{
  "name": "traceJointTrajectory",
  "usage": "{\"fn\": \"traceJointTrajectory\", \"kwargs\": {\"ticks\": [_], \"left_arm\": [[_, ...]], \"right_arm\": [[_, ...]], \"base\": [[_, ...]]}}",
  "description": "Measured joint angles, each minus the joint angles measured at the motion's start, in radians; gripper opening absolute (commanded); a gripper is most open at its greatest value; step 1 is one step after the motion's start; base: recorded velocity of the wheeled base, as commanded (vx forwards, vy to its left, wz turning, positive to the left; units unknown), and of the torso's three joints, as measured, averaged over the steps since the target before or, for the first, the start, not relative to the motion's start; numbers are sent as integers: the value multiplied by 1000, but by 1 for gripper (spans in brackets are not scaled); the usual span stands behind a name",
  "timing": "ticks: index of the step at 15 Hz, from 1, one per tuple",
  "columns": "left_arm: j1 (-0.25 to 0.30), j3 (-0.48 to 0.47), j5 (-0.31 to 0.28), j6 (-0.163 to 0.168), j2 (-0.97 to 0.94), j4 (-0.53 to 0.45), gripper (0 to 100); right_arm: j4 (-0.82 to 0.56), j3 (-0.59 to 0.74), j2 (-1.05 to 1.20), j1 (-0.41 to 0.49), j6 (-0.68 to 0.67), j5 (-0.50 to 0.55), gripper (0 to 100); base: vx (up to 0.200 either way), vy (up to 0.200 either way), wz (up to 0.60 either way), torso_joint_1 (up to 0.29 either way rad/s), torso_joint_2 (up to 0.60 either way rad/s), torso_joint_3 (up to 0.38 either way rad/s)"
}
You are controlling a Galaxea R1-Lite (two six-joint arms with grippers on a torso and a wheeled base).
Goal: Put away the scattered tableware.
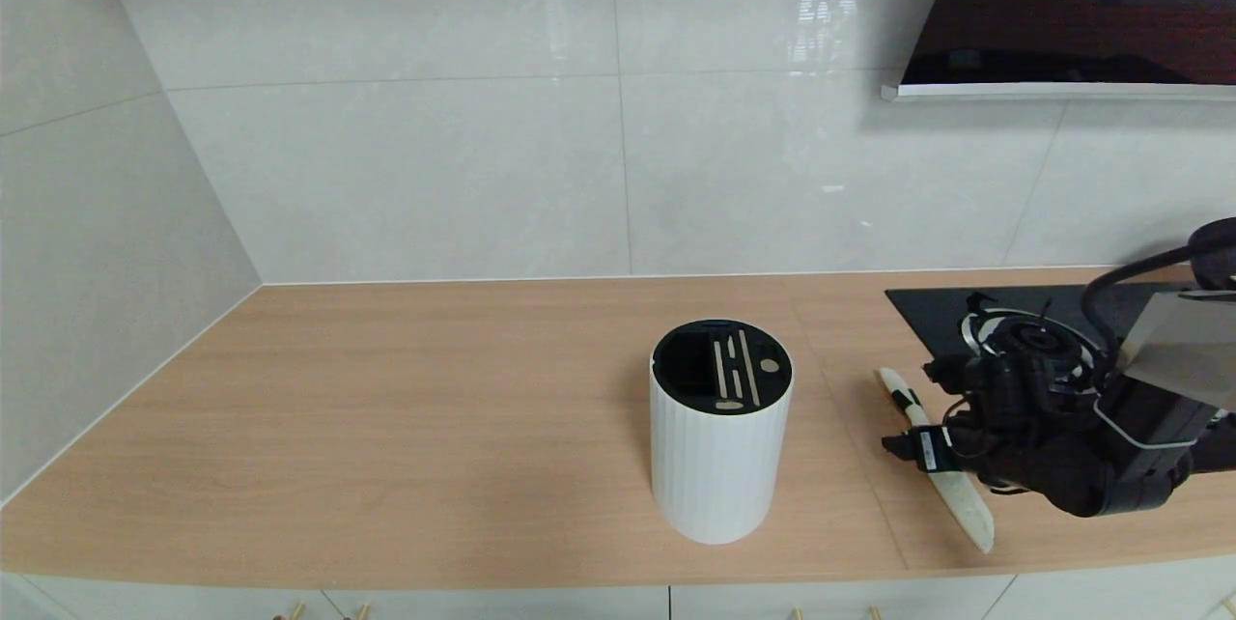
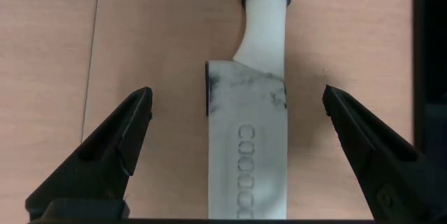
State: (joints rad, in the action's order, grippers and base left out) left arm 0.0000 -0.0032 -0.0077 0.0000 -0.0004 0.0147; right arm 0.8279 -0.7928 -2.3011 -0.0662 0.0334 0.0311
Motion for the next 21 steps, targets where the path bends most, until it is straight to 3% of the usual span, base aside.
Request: {"fn": "traceJointTrajectory", "kwargs": {"ticks": [8,9,21], "left_arm": [[0,0,0,0,0,0,100],[0,0,0,0,0,0,100],[0,0,0,0,0,0,100]], "right_arm": [[41,4,-26,7,-1,-5,100],[41,5,-27,9,-1,-6,0],[40,19,-26,11,-1,-6,0]], "base": [[0,0,0,0,0,0],[0,0,0,0,0,0],[0,0,0,0,0,0]]}}
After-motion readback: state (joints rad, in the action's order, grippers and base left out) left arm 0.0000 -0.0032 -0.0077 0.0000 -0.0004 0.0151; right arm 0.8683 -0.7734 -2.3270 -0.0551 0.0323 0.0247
